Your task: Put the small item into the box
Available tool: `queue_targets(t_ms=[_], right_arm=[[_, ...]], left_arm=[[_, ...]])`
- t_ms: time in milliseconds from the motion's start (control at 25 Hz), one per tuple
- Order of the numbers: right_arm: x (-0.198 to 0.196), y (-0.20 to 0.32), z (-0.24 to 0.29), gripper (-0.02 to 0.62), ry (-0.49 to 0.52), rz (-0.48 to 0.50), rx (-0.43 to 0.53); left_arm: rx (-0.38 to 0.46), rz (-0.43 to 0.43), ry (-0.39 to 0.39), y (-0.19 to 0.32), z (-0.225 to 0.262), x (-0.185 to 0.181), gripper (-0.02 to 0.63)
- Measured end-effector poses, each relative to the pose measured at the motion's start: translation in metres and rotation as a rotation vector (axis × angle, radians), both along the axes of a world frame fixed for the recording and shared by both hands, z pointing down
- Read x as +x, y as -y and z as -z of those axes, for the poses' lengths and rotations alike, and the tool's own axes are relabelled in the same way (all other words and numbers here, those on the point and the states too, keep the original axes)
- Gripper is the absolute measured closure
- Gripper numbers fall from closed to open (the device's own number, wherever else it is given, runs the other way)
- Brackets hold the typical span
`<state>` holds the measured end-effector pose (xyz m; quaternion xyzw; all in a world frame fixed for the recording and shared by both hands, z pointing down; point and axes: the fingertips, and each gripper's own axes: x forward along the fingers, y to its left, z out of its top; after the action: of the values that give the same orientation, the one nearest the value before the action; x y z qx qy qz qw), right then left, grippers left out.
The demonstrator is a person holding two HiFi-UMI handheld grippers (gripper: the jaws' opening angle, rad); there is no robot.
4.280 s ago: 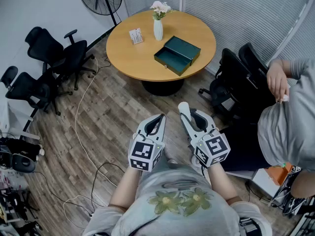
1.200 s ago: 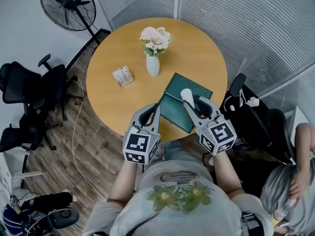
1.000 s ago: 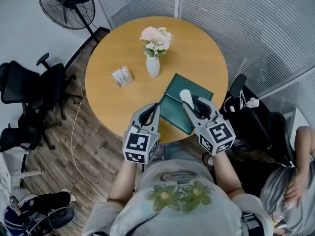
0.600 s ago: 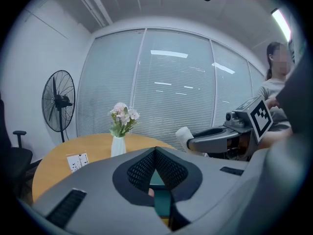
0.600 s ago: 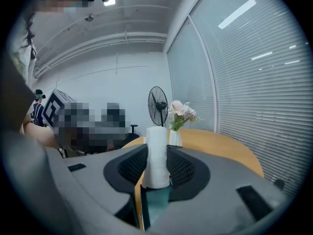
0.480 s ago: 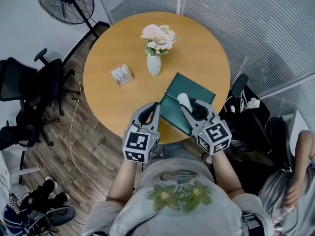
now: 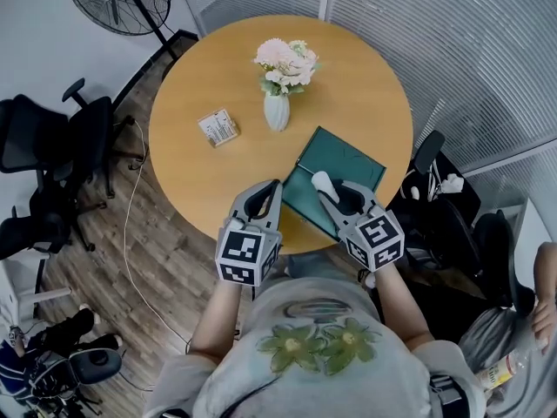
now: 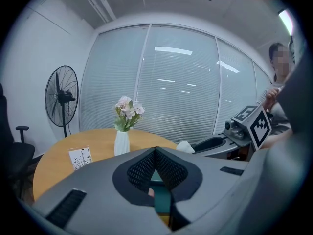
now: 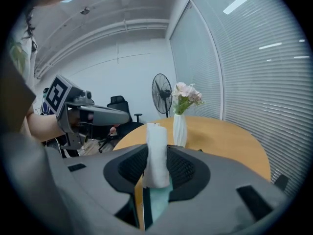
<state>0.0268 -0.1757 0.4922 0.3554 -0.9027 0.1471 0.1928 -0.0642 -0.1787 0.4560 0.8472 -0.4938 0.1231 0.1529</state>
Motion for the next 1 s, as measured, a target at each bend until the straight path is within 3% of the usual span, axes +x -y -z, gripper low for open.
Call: queue_targets(t_ms=[1000], right_arm=[[0.002, 0.006, -0.072, 0.463, -0.095, 0.025, -0.123]], left_arm=[[-0.056, -0.001, 0.024, 0.012, -0.027, 0.001, 0.604]])
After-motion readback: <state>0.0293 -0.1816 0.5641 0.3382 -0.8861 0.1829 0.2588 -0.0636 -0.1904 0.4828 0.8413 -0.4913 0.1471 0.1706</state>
